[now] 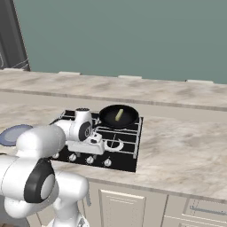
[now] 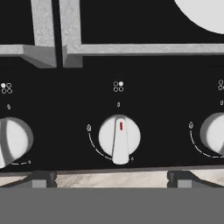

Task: Pick up the butter stick and place it in the pan. Then turn on the burner for the pan.

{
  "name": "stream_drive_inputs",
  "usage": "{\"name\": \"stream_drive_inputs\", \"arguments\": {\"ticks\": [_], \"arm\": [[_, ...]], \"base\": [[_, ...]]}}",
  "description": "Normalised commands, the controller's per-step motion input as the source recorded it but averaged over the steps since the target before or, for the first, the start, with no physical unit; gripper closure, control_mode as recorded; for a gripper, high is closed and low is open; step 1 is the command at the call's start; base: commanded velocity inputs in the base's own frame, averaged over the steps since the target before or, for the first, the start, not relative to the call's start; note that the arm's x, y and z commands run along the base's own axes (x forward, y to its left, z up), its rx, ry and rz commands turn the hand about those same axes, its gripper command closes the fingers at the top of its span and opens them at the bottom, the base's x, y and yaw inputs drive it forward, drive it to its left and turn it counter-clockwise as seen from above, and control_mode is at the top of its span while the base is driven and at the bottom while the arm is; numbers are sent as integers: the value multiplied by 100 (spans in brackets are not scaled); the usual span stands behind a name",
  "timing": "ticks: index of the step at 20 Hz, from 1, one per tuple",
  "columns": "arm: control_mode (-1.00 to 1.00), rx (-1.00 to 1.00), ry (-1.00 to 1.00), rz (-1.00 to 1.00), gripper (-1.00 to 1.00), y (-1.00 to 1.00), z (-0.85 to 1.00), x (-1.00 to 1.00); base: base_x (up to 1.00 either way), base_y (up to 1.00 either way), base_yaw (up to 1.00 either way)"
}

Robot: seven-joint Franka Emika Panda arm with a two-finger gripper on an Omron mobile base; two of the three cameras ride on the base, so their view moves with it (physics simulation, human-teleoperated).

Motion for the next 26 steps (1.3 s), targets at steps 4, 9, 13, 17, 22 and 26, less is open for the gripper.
{"name": "stream_drive_inputs", "arguments": {"ticks": [4, 9, 13, 17, 22, 26], "arm": [[-100, 0, 3, 1, -100, 0, -22, 8], [-100, 0, 1, 0, -100, -3, -19, 14], [-100, 0, 0, 1, -100, -8, -13, 14], [-100, 0, 0, 1, -100, -2, -13, 4], [-100, 0, 0, 0, -100, 1, -10, -5], [-100, 0, 0, 0, -100, 1, -9, -10]], "base": [[0, 0, 0], [0, 0, 0], [0, 0, 0], [0, 0, 0], [0, 0, 0], [0, 0, 0]]}}
